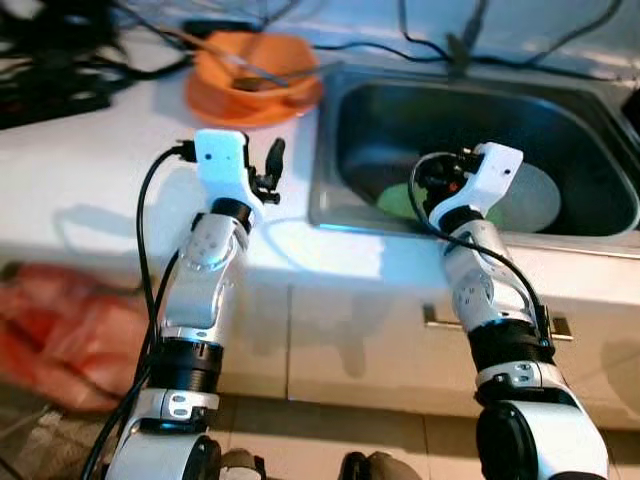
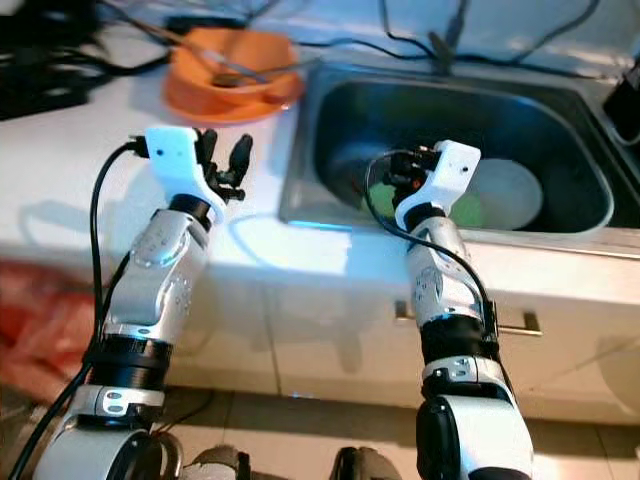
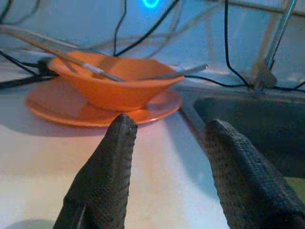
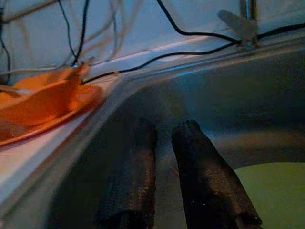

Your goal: Kitchen organization

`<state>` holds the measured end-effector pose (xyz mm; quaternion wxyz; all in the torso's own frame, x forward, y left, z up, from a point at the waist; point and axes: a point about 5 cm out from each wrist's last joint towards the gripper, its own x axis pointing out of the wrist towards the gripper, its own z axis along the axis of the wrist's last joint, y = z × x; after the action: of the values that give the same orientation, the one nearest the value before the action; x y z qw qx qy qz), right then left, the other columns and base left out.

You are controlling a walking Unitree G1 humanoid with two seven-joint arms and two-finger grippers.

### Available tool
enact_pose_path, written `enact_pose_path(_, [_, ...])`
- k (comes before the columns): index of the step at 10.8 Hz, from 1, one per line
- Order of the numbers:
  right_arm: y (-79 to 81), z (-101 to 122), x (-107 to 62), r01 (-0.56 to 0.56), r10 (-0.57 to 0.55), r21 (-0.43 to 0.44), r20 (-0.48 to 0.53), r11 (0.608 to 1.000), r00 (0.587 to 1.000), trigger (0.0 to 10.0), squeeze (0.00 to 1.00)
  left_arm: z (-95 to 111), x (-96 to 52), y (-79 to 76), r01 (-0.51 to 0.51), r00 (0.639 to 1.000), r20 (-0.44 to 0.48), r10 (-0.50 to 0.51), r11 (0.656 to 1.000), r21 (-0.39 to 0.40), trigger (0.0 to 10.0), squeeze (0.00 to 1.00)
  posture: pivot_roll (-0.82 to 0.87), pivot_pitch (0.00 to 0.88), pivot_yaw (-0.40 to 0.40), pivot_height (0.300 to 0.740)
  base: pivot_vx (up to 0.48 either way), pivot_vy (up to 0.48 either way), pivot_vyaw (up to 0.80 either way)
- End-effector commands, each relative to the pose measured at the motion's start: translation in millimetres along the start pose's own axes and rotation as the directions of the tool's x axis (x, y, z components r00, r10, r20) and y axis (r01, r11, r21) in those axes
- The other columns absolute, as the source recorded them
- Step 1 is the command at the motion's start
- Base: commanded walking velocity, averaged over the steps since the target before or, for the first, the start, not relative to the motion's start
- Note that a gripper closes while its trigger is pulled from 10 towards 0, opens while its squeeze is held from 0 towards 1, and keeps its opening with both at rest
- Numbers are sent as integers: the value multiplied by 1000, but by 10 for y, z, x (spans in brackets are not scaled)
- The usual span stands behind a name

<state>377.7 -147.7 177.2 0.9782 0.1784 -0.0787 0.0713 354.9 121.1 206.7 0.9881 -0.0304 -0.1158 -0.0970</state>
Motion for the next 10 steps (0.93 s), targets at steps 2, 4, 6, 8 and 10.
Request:
enact_pose_path(2, [-45, 28, 13, -1, 0, -21, -6, 1000, 1000, 10000, 0, 24, 38, -2, 9, 1000, -3, -9, 1000, -2, 10000, 0, 74, 106, -37, 723, 0, 0, 0])
enact_pose_path(4, [-116, 106, 61, 17, -18, -74, -12, 997, 1000, 10000, 0, 12, 78, 68, -2, 1000, -24, 3, 999, 39, 10000, 0, 71, 108, -38, 723, 0, 0, 0])
enact_pose_path(6, [-151, 269, 173, 53, -56, -138, -17, 989, 998, 10000, 0, 148, 172, 108, -13, 1000, 3, 13, 998, 65, 10000, 0, 72, 109, -39, 723, 0, 0, 0])
enact_pose_path(8, [-83, 390, 260, 30, -33, -163, -15, 986, 999, 10000, 0, 262, 251, 126, -7, 1000, 25, 5, 996, 87, 10000, 0, 73, 104, -40, 723, 0, 0, 0])
enact_pose_path(10, [-71, 378, 294, 32, -41, -180, -48, 983, 998, 10000, 0, 303, 297, 139, -7, 1000, 30, 5, 996, 91, 10000, 0, 75, 104, -39, 723, 0, 0, 0])
